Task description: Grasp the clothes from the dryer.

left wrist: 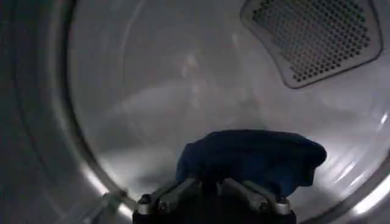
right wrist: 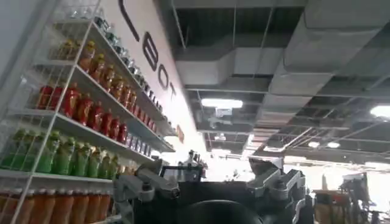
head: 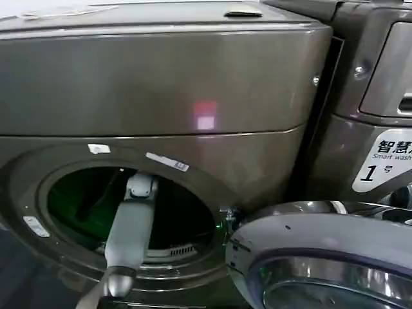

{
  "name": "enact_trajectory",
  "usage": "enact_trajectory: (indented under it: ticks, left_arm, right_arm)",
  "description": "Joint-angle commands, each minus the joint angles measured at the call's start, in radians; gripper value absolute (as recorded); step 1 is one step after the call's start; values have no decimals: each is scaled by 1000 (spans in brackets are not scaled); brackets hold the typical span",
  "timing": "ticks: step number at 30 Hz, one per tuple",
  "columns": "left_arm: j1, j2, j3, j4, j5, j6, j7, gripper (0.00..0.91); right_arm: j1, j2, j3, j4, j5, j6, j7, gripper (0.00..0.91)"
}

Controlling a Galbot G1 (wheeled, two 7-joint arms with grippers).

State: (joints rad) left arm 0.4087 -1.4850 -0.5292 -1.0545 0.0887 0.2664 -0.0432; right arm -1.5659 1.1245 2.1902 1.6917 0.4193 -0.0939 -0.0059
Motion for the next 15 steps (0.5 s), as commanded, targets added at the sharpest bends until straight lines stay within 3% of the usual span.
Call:
enact_trajectory:
  ticks: [1,15]
  left_arm:
    - [30,-4,6,-27,-82,9,-49,0]
    - [29,3,8,-29,-74,8,-22,0]
  right_arm:
    - [6,2,6,22,-3,-68,37,907]
    - [7,-2,10,35,-17,-98,53,907]
